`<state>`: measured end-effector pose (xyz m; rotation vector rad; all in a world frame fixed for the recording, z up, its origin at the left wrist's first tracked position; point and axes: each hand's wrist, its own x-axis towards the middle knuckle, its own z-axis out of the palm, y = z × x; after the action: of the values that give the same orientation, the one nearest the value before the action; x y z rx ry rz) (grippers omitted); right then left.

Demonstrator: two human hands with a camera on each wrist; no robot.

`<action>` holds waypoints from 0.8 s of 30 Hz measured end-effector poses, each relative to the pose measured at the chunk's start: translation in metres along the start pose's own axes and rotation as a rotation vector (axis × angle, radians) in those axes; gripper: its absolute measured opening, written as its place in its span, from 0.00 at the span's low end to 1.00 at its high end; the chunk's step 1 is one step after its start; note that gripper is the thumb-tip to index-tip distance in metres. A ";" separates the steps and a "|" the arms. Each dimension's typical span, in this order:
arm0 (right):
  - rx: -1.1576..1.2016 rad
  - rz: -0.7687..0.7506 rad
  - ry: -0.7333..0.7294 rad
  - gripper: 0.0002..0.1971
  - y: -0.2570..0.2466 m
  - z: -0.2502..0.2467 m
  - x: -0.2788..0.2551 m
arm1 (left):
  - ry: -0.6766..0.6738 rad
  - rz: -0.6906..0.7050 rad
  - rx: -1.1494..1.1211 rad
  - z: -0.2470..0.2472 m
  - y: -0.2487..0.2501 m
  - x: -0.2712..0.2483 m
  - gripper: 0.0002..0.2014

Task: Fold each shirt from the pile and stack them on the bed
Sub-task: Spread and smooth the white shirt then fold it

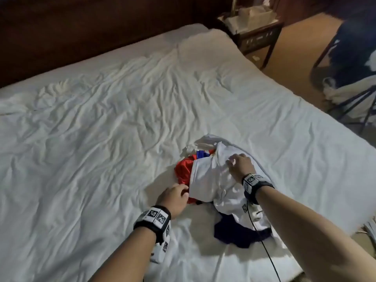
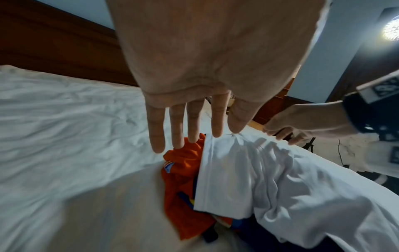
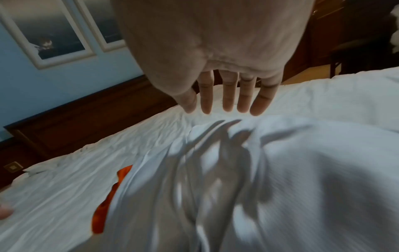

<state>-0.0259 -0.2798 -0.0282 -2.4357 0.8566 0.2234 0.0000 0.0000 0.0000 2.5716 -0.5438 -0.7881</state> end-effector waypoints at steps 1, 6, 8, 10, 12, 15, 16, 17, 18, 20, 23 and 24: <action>-0.010 -0.002 -0.023 0.19 -0.005 0.002 0.015 | -0.006 0.007 0.001 0.004 0.005 0.014 0.17; -0.066 0.052 -0.124 0.32 -0.032 0.023 0.077 | -0.033 -0.001 0.051 0.020 0.026 0.073 0.23; -0.112 0.063 -0.165 0.30 -0.035 0.031 0.093 | -0.019 -0.004 0.061 0.027 0.032 0.094 0.27; -0.115 0.098 -0.162 0.23 -0.035 0.036 0.102 | -0.015 -0.004 0.079 0.032 0.039 0.110 0.30; -0.074 0.116 -0.123 0.13 -0.032 0.039 0.106 | -0.017 -0.004 0.098 0.041 0.045 0.122 0.31; 0.100 0.115 -0.035 0.09 -0.027 0.034 0.101 | -0.003 -0.009 0.132 0.048 0.055 0.128 0.30; 0.194 0.105 0.004 0.08 -0.027 0.031 0.097 | 0.016 -0.012 0.152 0.049 0.058 0.129 0.29; 0.285 0.083 0.053 0.07 -0.026 0.026 0.091 | 0.031 -0.010 0.161 0.048 0.062 0.128 0.29; 0.362 0.056 0.104 0.05 -0.027 0.021 0.082 | 0.038 -0.009 0.155 0.048 0.065 0.126 0.30; 0.467 0.009 0.202 0.05 -0.030 0.005 0.062 | 0.061 0.008 0.081 0.045 0.068 0.122 0.31; 0.554 -0.042 0.275 0.04 -0.034 -0.021 0.027 | 0.111 0.088 -0.139 0.034 0.073 0.112 0.27; 0.600 -0.045 0.298 0.04 -0.036 -0.032 0.014 | 0.137 0.115 -0.198 0.028 0.075 0.108 0.24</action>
<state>0.0062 -0.2815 0.0099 -1.9370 0.8411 -0.3756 0.0477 -0.1216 -0.0340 2.3676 -0.5372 -0.5905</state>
